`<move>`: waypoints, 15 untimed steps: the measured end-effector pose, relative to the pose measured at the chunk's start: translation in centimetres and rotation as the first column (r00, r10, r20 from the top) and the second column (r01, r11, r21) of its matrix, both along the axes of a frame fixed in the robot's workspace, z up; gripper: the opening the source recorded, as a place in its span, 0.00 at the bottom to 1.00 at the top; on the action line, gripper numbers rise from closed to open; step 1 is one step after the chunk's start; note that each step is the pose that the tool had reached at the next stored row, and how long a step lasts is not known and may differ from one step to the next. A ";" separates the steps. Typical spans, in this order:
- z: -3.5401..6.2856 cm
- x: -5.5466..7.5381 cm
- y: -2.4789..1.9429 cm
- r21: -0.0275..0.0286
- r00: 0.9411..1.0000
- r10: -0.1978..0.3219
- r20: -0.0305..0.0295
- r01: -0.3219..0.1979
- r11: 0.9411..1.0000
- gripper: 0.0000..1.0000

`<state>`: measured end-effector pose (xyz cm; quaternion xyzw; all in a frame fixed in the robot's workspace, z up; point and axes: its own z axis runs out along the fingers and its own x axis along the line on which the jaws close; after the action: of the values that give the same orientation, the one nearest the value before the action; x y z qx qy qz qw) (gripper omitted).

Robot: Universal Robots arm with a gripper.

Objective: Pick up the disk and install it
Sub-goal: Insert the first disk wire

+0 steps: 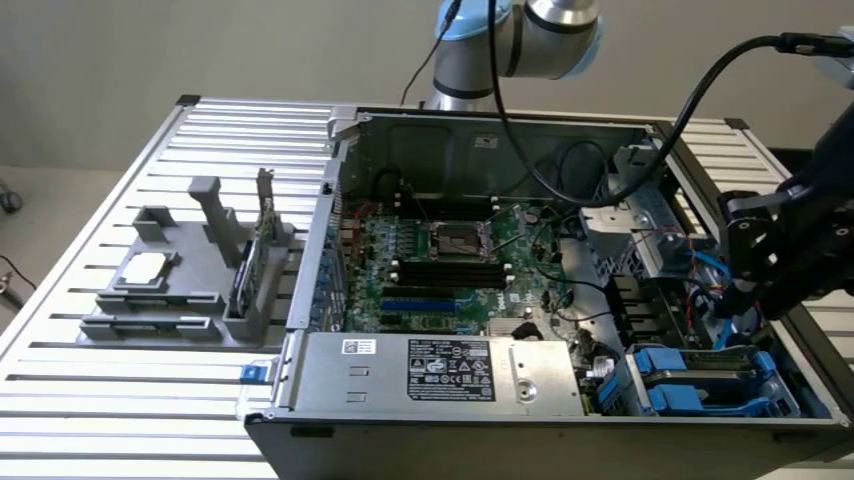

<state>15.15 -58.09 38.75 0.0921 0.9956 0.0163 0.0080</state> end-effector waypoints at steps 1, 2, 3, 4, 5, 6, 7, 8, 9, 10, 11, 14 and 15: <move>0.00 0.0 0.00 0.000 1.000 -0.014 0.000 0.014 1.000 0.31; 0.00 0.0 0.00 0.000 1.000 -0.029 0.000 0.029 1.000 0.31; 0.00 0.0 0.00 0.000 0.999 -0.043 0.000 0.043 0.999 0.31; 0.00 0.0 0.00 0.000 0.998 -0.058 0.000 0.058 0.998 0.31; 0.00 0.0 0.00 0.000 0.997 -0.072 0.000 0.072 0.997 0.31; 0.00 0.0 0.00 0.000 0.996 -0.086 0.000 0.086 0.996 0.31; 0.00 0.0 0.00 0.000 0.995 -0.100 0.000 0.100 0.995 0.31; 0.00 0.0 0.00 0.000 0.993 -0.114 0.000 0.114 0.993 0.31; 0.00 0.0 0.00 0.000 0.992 -0.128 0.000 0.128 0.992 0.31; 0.00 0.0 0.00 0.000 0.990 -0.143 0.000 0.143 0.990 0.31; 0.00 0.0 0.00 0.000 0.988 -0.157 0.000 0.157 0.988 0.31; 0.00 0.0 0.00 0.000 0.980 -0.198 0.000 0.198 0.980 0.31; 0.00 0.0 0.00 0.000 0.977 -0.212 0.000 0.212 0.977 0.31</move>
<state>15.15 -58.09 38.75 0.1979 0.9800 0.0153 0.0097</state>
